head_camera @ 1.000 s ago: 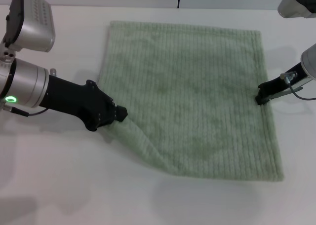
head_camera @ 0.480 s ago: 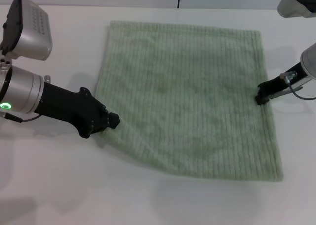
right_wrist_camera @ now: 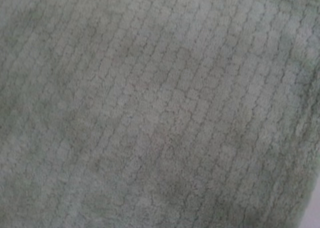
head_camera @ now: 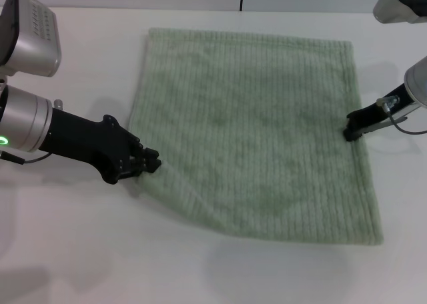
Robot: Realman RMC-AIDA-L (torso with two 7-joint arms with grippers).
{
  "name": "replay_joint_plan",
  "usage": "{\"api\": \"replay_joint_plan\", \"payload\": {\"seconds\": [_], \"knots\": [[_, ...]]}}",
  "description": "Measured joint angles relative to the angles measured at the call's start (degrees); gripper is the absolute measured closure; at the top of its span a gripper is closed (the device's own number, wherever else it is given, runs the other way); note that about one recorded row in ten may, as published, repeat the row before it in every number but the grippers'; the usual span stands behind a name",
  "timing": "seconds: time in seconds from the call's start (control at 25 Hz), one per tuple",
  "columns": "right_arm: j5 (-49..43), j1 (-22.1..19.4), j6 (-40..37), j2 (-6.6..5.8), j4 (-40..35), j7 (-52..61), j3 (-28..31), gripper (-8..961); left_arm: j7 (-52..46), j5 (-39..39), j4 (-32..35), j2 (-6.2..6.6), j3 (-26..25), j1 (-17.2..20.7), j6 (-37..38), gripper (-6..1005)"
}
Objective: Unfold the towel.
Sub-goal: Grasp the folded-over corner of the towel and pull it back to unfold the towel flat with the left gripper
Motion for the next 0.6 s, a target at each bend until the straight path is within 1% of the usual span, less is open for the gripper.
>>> {"api": "replay_joint_plan", "payload": {"seconds": [0.28, 0.4, 0.48, 0.52, 0.6], "knots": [[0.0, 0.1, 0.0, 0.06, 0.3, 0.0, 0.0, 954, 0.3, 0.1, -0.1, -0.06, 0.0, -0.1, -0.1, 794], [0.0, 0.1, 0.0, 0.07, 0.4, 0.0, 0.0, 954, 0.8, 0.0, -0.7, -0.06, -1.6, -0.1, 0.3, 715], [0.0, 0.1, 0.0, 0.08, 0.4, 0.0, 0.0, 954, 1.4, -0.3, -1.0, -0.33, -3.3, -0.2, 0.3, 656], [0.0, 0.2, 0.0, 0.08, 0.4, 0.0, 0.0, 954, 2.2, -0.4, -1.0, -0.69, -4.7, -0.3, 0.3, 627], [0.0, 0.3, 0.0, 0.08, 0.3, 0.0, 0.0, 954, 2.6, -0.4, -1.0, -0.9, -5.2, -0.3, 0.4, 568]]}}
